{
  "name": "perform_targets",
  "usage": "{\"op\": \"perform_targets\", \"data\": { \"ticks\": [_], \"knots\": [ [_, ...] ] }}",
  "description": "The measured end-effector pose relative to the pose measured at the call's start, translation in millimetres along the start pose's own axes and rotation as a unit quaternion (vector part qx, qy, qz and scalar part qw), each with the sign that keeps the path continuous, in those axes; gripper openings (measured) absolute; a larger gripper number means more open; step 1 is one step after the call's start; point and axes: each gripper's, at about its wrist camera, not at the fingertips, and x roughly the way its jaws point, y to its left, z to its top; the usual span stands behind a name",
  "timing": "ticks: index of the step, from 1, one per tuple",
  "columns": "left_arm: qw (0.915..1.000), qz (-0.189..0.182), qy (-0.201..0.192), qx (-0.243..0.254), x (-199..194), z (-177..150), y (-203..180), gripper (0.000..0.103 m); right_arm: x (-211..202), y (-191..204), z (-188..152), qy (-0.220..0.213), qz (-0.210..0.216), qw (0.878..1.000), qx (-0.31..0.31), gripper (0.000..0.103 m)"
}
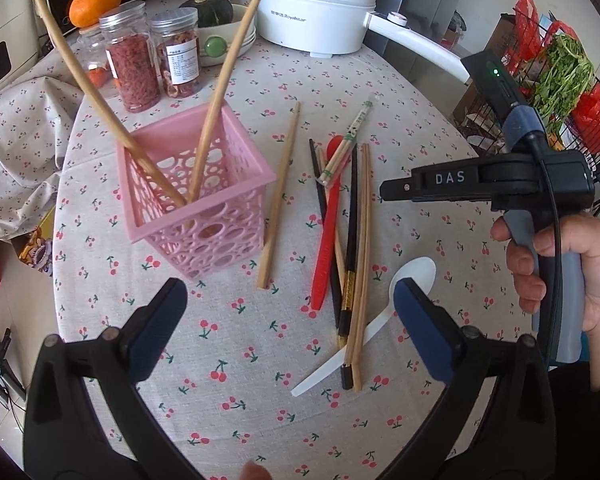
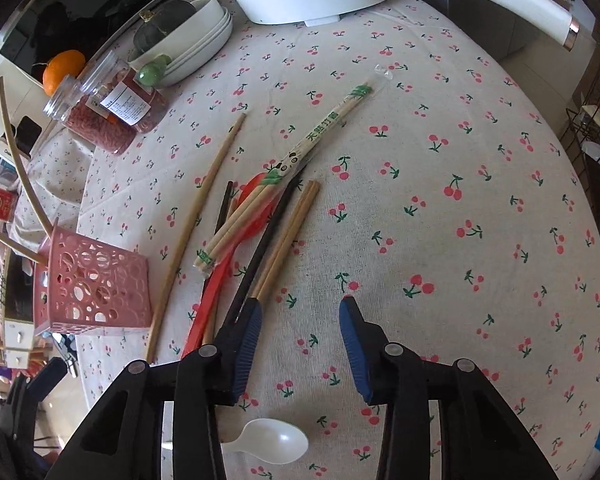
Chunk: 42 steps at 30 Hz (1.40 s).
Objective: Organize utensils
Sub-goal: 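Grasp another wooden chopstick from the table with the right tool, then grasp a black chopstick with the left tool while the right tool holds its chopstick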
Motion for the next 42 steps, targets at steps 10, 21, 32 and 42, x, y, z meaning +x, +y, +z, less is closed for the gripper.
{"op": "perform_targets", "data": {
  "ticks": [10,21,32,42],
  "knots": [
    [1.0000,0.007,-0.003,-0.001,-2.6,-0.8,6.0,0.103,15.7,8.3,12.3,-0.003,0.008,1.000,0.020,0.026],
    [0.9999,0.010,-0.006,-0.004,-5.7,-2.7,11.2,0.103,24.4,34.9,10.1,-0.013,-0.078,0.996,-0.048,0.017],
    [0.9994,0.001,-0.028,0.020,-11.8,-3.4,-10.4,0.103,5.1,-13.6,-4.6,0.011,-0.059,0.998,-0.014,0.005],
    [0.9986,0.002,0.019,0.050,3.9,28.1,-56.7,0.103,-57.9,-70.4,-18.0,-0.035,-0.007,0.999,0.041,0.005]
  ]
}}
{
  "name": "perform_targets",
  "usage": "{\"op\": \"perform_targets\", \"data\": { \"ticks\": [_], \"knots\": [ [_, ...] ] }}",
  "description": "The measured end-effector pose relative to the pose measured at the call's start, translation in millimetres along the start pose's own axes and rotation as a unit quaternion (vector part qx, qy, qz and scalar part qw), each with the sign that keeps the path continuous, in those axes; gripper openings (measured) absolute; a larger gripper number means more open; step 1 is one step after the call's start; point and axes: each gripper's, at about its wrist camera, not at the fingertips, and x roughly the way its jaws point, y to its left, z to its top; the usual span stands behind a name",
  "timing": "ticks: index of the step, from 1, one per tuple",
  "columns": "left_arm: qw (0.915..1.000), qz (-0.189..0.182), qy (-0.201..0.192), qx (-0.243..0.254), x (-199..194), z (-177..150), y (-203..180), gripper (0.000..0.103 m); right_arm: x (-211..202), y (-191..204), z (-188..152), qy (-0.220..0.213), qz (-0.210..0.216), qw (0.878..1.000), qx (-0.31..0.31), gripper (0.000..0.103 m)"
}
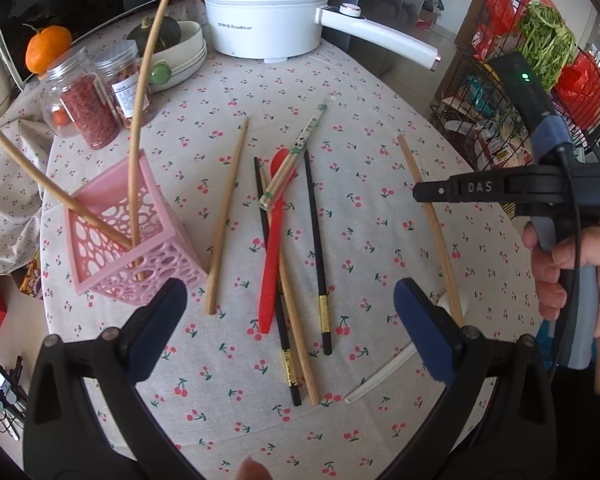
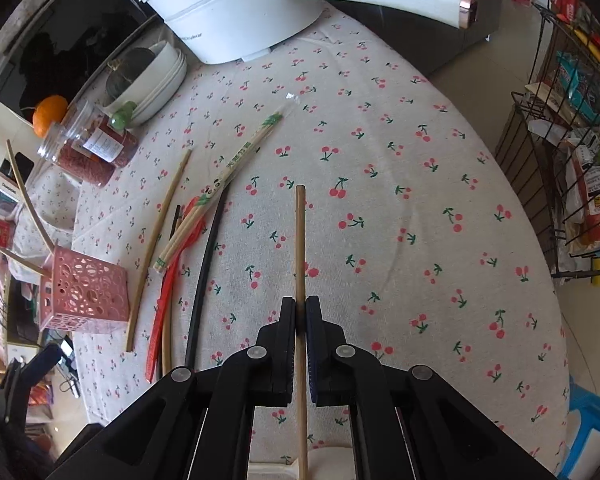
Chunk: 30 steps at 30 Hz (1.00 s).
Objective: Organize utensils
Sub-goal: 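Grasp a black chopstick with the left tool while the right tool holds its chopstick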
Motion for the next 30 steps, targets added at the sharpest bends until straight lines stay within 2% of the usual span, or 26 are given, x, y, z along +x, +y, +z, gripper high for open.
{"op": "perform_targets", "data": {
  "ticks": [3,6,8,9,10,11,14,19,21,26,29,30],
  "knots": [
    [0.9996,0.008,0.022,-0.014,13.4,20.0,-6.7,0.102,-14.9,-8.3,-3.5,-0.009,0.013,1.000,0.011,0.005],
    [0.9991,0.008,0.036,-0.021,30.3,41.2,-12.5,0.089,-23.2,-10.2,-2.4,-0.016,0.018,1.000,0.012,0.005],
    [0.9985,-0.003,0.051,-0.022,45.9,53.6,-14.8,0.067,-24.4,-10.1,-1.2,-0.016,0.021,1.000,0.012,0.005],
    [0.9979,-0.011,0.060,-0.021,54.5,58.3,-16.5,0.060,-24.6,-10.2,-0.8,-0.016,0.023,1.000,0.012,0.005],
    [0.9973,-0.019,0.069,-0.018,63.6,62.8,-18.0,0.046,-24.1,-10.0,-0.3,-0.015,0.024,1.000,0.012,0.005],
    [0.9966,-0.023,0.078,-0.017,71.5,65.8,-19.5,0.038,-22.5,-9.4,1.0,-0.014,0.026,0.999,0.013,0.005],
    [0.9955,-0.014,0.093,-0.010,93.1,73.9,-25.4,0.025,-22.4,-10.0,3.3,-0.015,0.031,0.999,0.014,0.005],
    [0.9927,0.003,0.120,0.004,117.3,81.0,-34.0,0.017,-20.5,-9.0,6.2,-0.012,0.034,0.999,0.009,0.005],
    [0.9901,0.011,0.140,0.009,125.0,81.7,-37.3,0.017,-19.6,-9.3,7.3,-0.011,0.034,0.999,0.008,0.005],
    [0.9874,0.020,0.157,0.005,127.1,84.5,-40.3,0.016,-21.2,-12.5,7.8,-0.015,0.036,0.999,0.011,0.005],
    [0.9876,0.034,0.153,0.004,127.5,84.4,-39.3,0.003,-24.1,-13.9,7.4,-0.021,0.039,0.999,0.015,0.005],
    [0.9881,0.034,0.150,0.004,127.0,83.5,-38.4,0.002,-25.2,-13.9,7.3,-0.023,0.040,0.999,0.016,0.005]
  ]
}}
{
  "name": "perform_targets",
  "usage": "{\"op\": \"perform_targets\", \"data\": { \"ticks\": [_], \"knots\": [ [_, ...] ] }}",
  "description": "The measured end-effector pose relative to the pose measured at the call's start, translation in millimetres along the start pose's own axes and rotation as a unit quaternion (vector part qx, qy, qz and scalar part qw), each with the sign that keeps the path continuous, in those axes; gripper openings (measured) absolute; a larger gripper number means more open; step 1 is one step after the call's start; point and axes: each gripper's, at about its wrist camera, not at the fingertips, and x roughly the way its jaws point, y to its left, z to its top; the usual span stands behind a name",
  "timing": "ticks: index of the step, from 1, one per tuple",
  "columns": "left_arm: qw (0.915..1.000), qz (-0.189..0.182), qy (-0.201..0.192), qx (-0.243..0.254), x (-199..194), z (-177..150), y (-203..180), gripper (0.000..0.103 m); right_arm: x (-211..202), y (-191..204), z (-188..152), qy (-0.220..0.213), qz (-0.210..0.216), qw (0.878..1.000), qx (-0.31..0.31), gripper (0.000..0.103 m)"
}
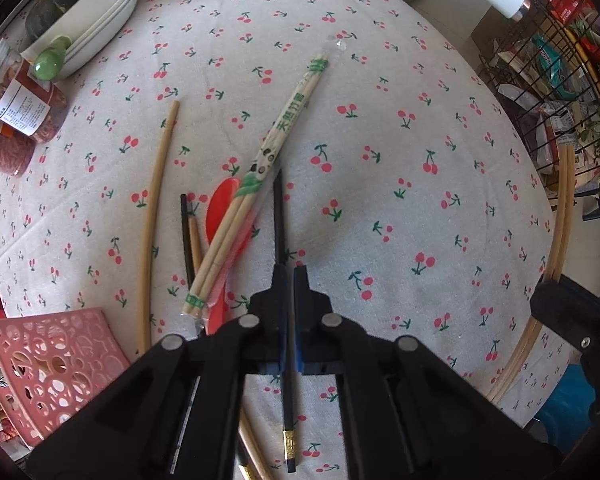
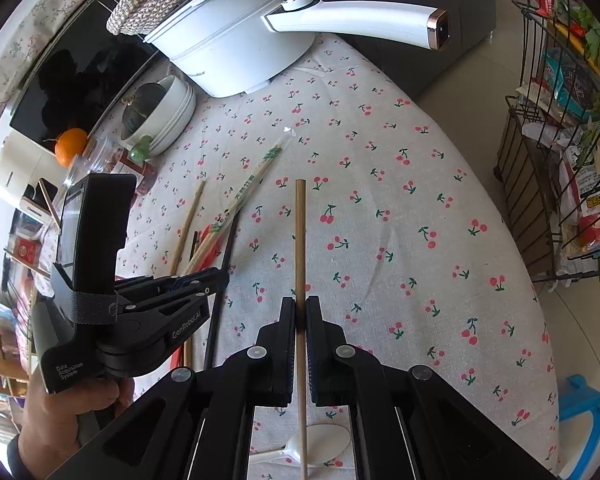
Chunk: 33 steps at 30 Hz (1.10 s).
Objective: Organize utensils
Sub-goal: 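Grasp a black chopstick with the left tool while the right tool holds its chopstick, then carry both chopsticks to the pink basket and open the left tool to drop the black one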
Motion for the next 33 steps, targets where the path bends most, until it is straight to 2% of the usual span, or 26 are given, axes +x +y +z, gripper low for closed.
{"op": "perform_targets", "data": {
  "ticks": [4,9,14,19,24,27,29,33],
  "knots": [
    [0.9996,-0.011,-0.027,-0.001,-15.8,-11.7,5.4,0.001,-4.9,1.2,-2.5,-0.008,0.008,1.000,0.009,0.005],
    [0.9960,-0.028,-0.085,0.006,-67.7,-38.4,14.9,0.000,-15.5,16.3,-8.1,-0.027,0.024,0.999,0.000,0.005],
    [0.9885,-0.046,-0.143,0.011,-113.7,-66.9,27.1,0.000,-29.4,32.9,-12.4,-0.050,0.034,0.998,-0.018,0.005],
    [0.9790,-0.061,-0.195,-0.001,-138.9,-95.0,40.5,0.000,-42.8,39.4,-19.6,-0.071,0.039,0.996,-0.025,0.005],
    [0.9631,-0.071,-0.259,-0.018,-165.6,-126.4,63.2,0.000,-59.3,38.4,-26.7,-0.095,0.056,0.994,-0.022,0.005],
    [0.9494,-0.091,-0.299,-0.033,-176.5,-145.1,74.8,0.000,-74.0,40.1,-28.7,-0.116,0.066,0.991,-0.026,0.005],
    [0.9363,-0.096,-0.336,-0.036,-183.3,-158.6,81.5,0.000,-82.5,43.1,-28.8,-0.130,0.072,0.988,-0.033,0.005],
    [0.9288,-0.108,-0.352,-0.040,-194.4,-166.0,92.5,0.000,-92.7,51.3,-30.4,-0.148,0.080,0.985,-0.045,0.005]
  ]
}}
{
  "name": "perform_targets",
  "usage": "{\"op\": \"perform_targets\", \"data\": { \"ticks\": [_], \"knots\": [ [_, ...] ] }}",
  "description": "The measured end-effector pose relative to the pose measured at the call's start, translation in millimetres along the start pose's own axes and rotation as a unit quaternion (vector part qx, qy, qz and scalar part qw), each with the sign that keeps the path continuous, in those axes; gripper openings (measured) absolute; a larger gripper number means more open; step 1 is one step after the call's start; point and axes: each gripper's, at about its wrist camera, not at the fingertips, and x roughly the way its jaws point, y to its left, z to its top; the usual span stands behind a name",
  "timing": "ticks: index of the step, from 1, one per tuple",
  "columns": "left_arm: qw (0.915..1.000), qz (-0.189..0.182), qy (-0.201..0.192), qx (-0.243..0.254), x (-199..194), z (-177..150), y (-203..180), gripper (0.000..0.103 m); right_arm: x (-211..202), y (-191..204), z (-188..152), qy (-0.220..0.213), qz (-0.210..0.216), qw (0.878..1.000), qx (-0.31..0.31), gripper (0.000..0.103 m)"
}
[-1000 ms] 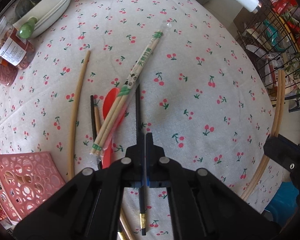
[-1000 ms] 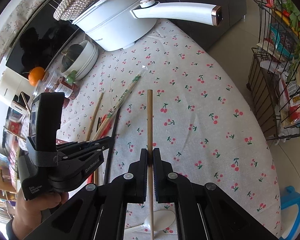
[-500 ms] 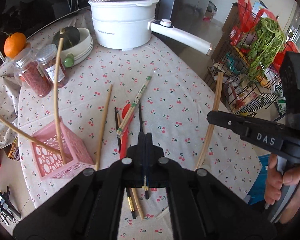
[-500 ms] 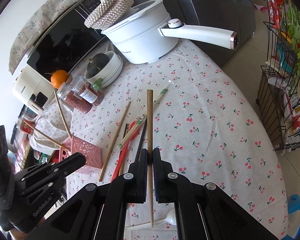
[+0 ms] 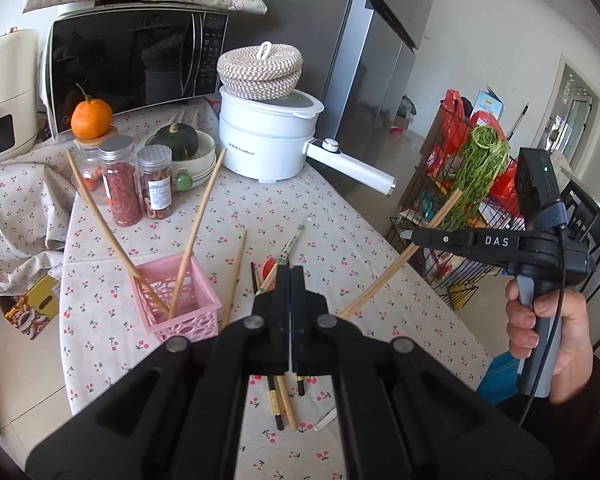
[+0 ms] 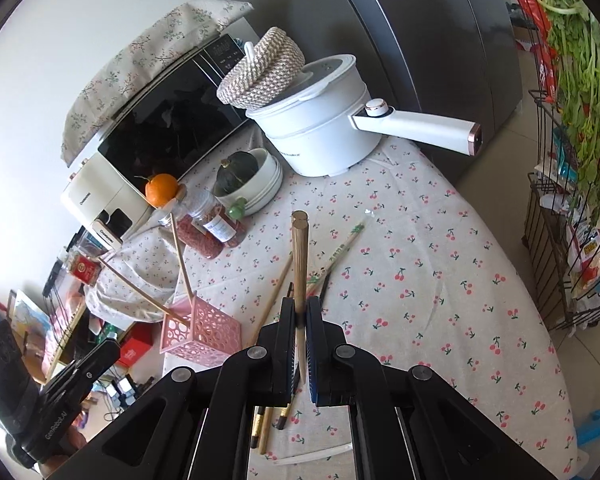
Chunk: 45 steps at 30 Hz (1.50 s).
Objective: Organize utensils
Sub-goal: 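Carry both chopsticks to the pink basket and open the left tool to drop the black one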
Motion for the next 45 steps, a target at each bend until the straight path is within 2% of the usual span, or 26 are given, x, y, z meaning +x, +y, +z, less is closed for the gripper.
{"op": "perform_targets", "data": {
  "ticks": [2,6,7,8,9,10,11,16,23,25,27,29,33,36,42,45],
  "knots": [
    [0.9999,-0.009,0.009,-0.007,0.2,2.2,4.9,0.000,-1.4,6.5,1.2,-0.002,0.002,1.000,-0.007,0.005],
    [0.9945,-0.024,0.101,-0.011,39.6,-7.0,1.8,0.002,-3.5,13.5,2.1,-0.002,-0.013,1.000,-0.024,0.005],
    [0.9917,-0.022,0.127,-0.005,53.0,-10.1,-2.4,0.007,-4.1,12.6,2.8,-0.002,-0.019,0.999,-0.027,0.005],
    [0.9885,-0.022,0.150,0.002,66.0,-13.8,-7.0,0.019,-4.7,10.2,3.4,-0.002,-0.024,0.999,-0.027,0.005],
    [0.9842,-0.023,0.175,0.009,79.9,-17.5,-11.7,0.025,-5.3,6.7,4.2,-0.002,-0.029,0.999,-0.024,0.005],
    [0.9806,-0.022,0.194,0.011,94.1,-19.8,-15.9,0.030,-4.7,3.4,5.2,-0.002,-0.032,0.999,-0.021,0.005],
    [0.9769,-0.021,0.212,0.013,108.8,-22.0,-19.8,0.031,-4.9,0.3,5.8,-0.002,-0.033,0.999,-0.018,0.005],
    [0.9572,0.006,0.289,0.010,188.8,-29.9,-25.7,0.031,-2.0,-13.5,8.2,0.003,-0.038,0.999,-0.008,0.005],
    [0.9412,0.058,0.333,0.010,249.2,-33.8,-20.7,0.031,6.0,-30.8,12.6,0.021,-0.032,0.999,0.006,0.005],
    [0.9414,0.065,0.331,0.017,252.6,-31.5,-22.7,0.031,4.4,-32.9,14.0,0.019,-0.031,0.999,0.006,0.005],
    [0.9367,0.077,0.340,0.028,255.1,-31.3,-26.3,0.025,2.7,-34.9,14.9,0.017,-0.029,0.999,0.008,0.005],
    [0.9350,0.091,0.340,0.042,256.5,-31.2,-30.3,0.008,1.3,-36.2,15.2,0.016,-0.027,0.999,0.011,0.005],
    [0.9404,0.094,0.325,0.034,254.4,-30.4,-30.3,0.007,1.4,-37.4,14.7,0.017,-0.023,0.999,0.018,0.005],
    [0.9505,0.083,0.298,0.030,236.7,-26.0,-29.6,0.007,-1.6,-37.0,12.2,0.017,-0.024,0.999,0.017,0.005],
    [0.9720,0.063,0.222,0.043,167.7,-11.1,-29.4,0.007,-10.8,-32.7,11.3,0.004,-0.023,1.000,0.013,0.005],
    [0.9818,0.049,0.180,0.034,131.0,-4.4,-27.3,0.007,-15.4,-27.2,11.7,-0.004,-0.018,1.000,0.011,0.005]
  ]
}}
